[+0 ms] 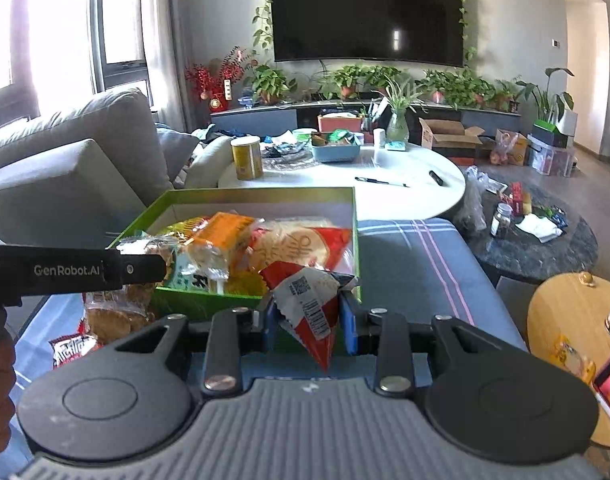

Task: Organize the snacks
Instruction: 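Carry the triangular packet with the right gripper while the left lowers the grain-bar packet into the box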

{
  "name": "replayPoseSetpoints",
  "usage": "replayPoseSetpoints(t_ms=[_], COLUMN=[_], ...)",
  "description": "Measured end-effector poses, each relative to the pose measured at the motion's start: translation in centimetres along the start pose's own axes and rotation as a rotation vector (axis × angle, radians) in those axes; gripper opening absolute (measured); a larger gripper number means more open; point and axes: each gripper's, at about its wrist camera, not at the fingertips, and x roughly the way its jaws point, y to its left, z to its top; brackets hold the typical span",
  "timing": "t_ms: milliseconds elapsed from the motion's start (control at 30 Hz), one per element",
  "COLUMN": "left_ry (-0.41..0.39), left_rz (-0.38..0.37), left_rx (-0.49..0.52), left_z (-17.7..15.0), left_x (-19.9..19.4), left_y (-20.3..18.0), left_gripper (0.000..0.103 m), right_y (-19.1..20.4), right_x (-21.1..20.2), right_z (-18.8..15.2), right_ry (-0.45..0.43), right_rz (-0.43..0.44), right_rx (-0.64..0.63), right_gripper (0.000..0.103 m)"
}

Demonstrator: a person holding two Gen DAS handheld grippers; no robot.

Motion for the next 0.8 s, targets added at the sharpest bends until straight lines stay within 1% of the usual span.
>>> replayPoseSetpoints(t_ms=[333, 533, 700, 800], left_ry=[-0.024, -0.034, -0.017, -0.03], left_rz=[-0.006, -0.011, -0.024, -0.026], left_rx=[-0.004, 0.0, 0.004, 0.016], left_z=[1.3, 2.1, 3.1, 3.6], left_x=[-0.1, 0.2, 1.2, 1.5], left_y=[0.5, 0.5, 0.3, 0.0], left_gripper=[0.034, 0.034, 0.034, 0.034], right_y=[0.9, 0.5, 0.3, 0.2], right_x=[0.7, 1.2, 1.9, 2.4], right_z=[1.3, 2.4, 3.1, 3.7], right_ry=[-0.015, -0.022, -0.024, -0.024], right_rz=[0.02, 0.01, 0.004, -0.001], right_rx=[-0.02, -0.02, -0.027, -0.041], right_gripper=[0.103, 0.103, 0.103, 0.103])
